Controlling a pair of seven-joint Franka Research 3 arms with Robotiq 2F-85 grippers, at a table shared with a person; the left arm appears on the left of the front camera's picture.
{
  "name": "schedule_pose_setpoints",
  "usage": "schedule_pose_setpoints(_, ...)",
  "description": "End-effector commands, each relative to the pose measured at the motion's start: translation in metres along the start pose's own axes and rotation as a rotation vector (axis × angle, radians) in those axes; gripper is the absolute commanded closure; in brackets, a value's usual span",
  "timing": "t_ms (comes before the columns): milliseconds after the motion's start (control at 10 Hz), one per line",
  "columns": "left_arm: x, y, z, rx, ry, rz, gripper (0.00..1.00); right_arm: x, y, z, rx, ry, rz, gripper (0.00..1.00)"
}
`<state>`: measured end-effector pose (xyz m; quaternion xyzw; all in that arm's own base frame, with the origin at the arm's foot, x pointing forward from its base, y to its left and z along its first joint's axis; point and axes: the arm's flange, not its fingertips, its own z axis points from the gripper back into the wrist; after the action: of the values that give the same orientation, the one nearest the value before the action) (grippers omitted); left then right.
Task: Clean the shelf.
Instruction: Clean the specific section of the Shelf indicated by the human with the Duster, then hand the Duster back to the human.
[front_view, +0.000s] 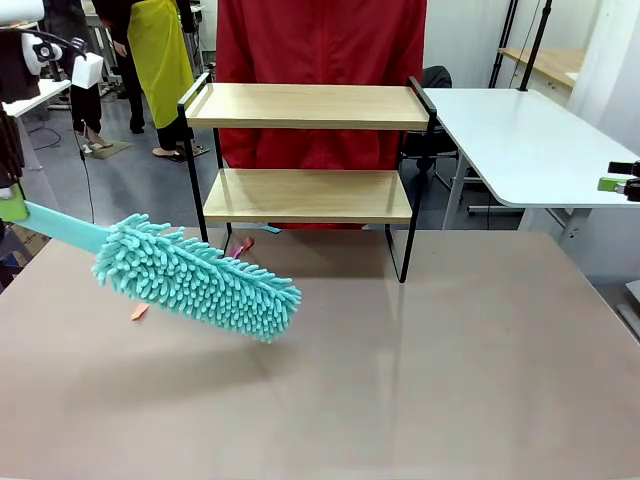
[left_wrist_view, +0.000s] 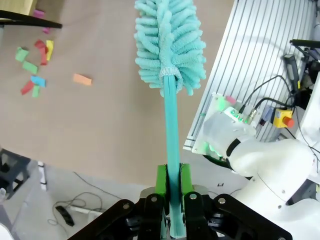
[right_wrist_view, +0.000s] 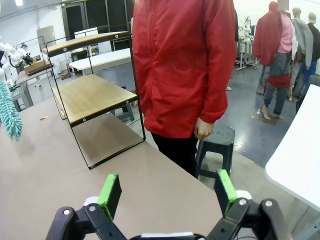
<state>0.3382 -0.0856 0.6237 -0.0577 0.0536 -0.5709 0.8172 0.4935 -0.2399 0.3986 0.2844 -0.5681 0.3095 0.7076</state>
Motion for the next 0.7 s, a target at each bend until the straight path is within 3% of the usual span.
schedule_pose_setpoints(0,-0.0017,-0.0044,-0.0004,-0.006,-0.017,0.012,0.87,0.0021,0.001,-0.0008,-0.001,-0.001,0.004,0.0)
schedule_pose_setpoints(600,-0.0017,-0.0044,-0.0004,-0.006,-0.017,0.012,0.87,0.0021,0.001,-0.0008,-0.001,-0.001,0.004,0.0)
